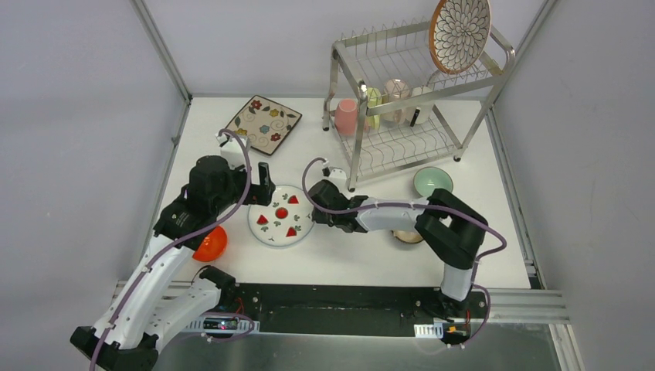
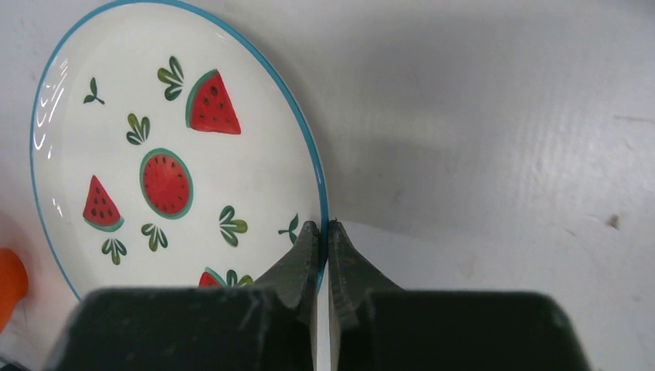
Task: Load the mixed dishes into the dish rack
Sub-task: Pick up the plate at the center of the board.
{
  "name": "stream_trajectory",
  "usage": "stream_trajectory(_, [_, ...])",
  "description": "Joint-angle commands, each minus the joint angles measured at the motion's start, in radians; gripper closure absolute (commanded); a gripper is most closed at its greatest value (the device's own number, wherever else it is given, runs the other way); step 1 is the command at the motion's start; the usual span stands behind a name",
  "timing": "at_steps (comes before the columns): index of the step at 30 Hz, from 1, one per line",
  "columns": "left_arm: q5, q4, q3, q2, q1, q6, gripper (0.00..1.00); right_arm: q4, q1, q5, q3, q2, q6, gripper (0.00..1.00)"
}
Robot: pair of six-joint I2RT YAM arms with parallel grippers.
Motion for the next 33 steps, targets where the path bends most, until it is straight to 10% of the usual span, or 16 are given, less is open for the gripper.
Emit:
stream_trajectory(1, [0.112,0.010,0.000,0.028,0.004,-0.078,0.09,-0.008,0.005,0.045,-0.111,-0.121,-0.028,1.00])
stream_trajectory(18, [0.252,-0.006,-0.125,0.312,0.004,-0.332,0.28,0.050,-0.002,0.059,-0.444,-0.402,0.010,1.00])
stream_trajectory(26, [0.203,0.101,-0.220,0.420,0.005,-0.379,0.36,0.079,-0.012,0.031,-0.518,-0.546,-0.034,0.67])
stream_trajectory(33, [0.237,0.181,-0.251,0.469,0.006,-0.397,0.43,0.120,-0.053,-0.036,-0.558,-0.605,-0.052,0.57])
